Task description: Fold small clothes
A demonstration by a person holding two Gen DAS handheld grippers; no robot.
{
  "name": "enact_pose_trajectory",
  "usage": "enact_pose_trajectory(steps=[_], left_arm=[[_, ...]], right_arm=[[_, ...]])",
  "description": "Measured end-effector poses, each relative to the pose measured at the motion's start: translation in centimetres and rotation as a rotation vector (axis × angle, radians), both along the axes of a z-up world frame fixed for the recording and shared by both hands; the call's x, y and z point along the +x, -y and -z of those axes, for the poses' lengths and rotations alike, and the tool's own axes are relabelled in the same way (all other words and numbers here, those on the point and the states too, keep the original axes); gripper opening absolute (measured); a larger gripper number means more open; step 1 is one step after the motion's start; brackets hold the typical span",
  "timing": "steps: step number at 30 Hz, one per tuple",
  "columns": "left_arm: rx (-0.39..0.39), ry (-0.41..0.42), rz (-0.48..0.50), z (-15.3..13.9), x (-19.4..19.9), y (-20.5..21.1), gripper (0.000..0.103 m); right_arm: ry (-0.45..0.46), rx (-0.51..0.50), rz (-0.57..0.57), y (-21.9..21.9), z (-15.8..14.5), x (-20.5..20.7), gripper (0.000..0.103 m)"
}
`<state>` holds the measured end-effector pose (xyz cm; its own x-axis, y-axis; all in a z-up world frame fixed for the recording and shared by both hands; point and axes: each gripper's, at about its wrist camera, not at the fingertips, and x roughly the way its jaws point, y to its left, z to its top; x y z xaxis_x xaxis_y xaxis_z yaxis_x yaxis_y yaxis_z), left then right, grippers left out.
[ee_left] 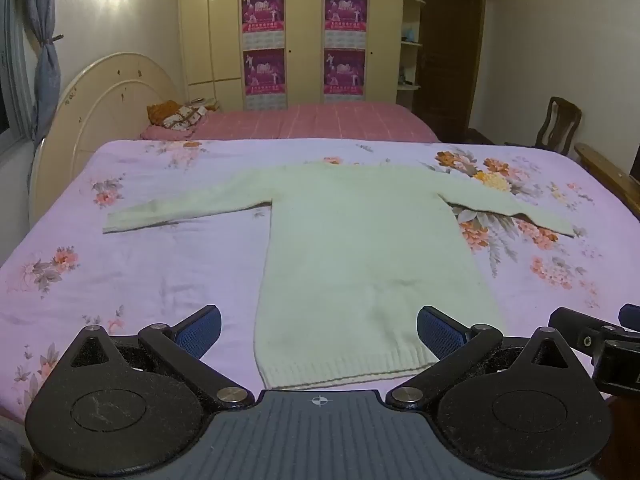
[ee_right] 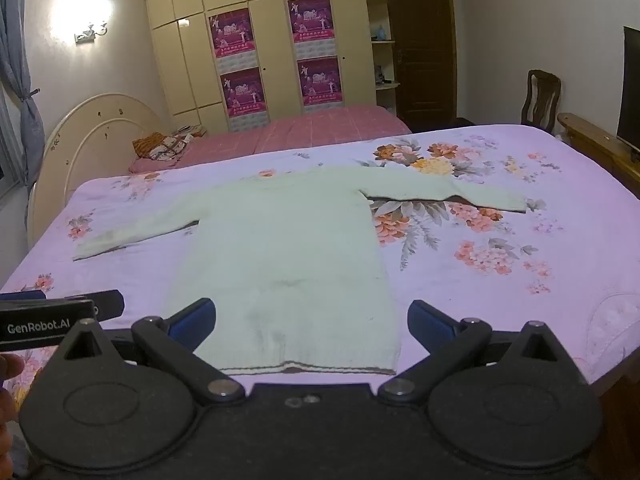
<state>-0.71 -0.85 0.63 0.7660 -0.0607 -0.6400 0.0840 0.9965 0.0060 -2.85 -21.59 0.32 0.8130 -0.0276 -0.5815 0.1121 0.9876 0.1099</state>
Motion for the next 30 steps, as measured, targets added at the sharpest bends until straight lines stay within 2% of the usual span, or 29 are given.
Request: enact_pose_trajectory(steps=[30], left_arm=[[-0.002,-0.002,-0.007,0.2,0.5,-0.6,0.103]], right_arm=[[0.022,0.002,-0.024,-1.4,-0.1,0.9,0.102]])
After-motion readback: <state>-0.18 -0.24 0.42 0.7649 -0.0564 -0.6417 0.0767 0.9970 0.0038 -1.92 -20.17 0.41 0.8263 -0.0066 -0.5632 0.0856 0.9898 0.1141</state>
